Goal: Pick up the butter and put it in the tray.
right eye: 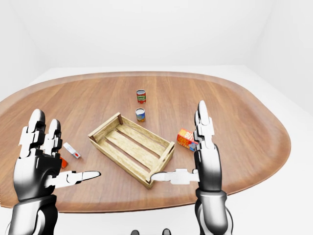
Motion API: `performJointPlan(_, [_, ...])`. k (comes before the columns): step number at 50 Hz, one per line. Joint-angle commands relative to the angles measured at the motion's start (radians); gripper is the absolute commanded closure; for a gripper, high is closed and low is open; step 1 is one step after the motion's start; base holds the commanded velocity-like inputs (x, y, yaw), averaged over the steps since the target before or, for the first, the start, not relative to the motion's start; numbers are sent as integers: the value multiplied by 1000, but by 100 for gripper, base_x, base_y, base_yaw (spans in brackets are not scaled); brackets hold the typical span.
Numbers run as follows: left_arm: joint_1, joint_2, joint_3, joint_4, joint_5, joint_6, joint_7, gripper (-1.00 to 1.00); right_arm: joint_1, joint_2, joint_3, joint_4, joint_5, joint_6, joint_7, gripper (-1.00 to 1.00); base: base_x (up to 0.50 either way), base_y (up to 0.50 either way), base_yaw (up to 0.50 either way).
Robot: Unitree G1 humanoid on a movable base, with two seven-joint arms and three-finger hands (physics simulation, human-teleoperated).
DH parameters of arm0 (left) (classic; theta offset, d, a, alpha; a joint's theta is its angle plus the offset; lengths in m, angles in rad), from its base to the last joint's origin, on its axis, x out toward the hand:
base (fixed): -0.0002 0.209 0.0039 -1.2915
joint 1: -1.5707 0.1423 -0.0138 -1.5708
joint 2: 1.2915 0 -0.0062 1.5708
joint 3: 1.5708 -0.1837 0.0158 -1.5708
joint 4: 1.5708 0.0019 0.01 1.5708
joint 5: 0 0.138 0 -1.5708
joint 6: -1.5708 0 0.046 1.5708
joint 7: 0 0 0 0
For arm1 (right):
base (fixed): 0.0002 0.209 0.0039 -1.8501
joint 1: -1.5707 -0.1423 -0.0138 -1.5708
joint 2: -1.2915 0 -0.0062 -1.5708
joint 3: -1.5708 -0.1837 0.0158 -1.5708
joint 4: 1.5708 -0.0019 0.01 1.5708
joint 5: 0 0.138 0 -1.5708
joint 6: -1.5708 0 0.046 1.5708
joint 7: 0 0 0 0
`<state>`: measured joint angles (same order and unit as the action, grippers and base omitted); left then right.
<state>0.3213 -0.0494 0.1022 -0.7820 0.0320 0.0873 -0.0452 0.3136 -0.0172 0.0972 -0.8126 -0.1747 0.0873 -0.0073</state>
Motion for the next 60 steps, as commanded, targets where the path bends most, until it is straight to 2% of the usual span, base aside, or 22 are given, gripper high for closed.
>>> performJointPlan(1, [6,1,-2,-14,-5,0,-2,-100,-13,-2,12,14,-5,0,3,-100,50,0,0])
performJointPlan(9, [11,0,-9,-23,-8,0,-5,-100,6,-2,8,-25,-6,0,0,-100,50,0,0])
performJointPlan(14, [17,3,-24,-30,7,0,-1,-100,-8,-8,40,-18,-30,0,-2,-100,50,0,0])
performJointPlan(20, [5,2,-8,-13,-7,0,-4,-100,-3,-13,46,-30,-34,0,-7,-100,50,1,0])
performJointPlan(25, [5,7,-46,8,28,0,11,-100,-21,-8,16,26,-3,0,-3,-100,50,2,0])
performJointPlan(33, [-2,13,-40,18,20,0,20,-100,-14,-7,25,10,-11,0,-1,-100,50,2,0])
performJointPlan(40, [-3,17,-57,30,26,0,24,-100,-22,-4,20,31,5,0,-1,-100,39,1,0])
performJointPlan(55, [0,17,-40,23,10,0,20,-100,-10,-5,21,20,8,0,-1,-100,28,-45,0])
performJointPlan(60, [-9,15,-35,35,9,0,19,-100,-18,-3,11,33,7,0,-8,-100,20,-5,0])
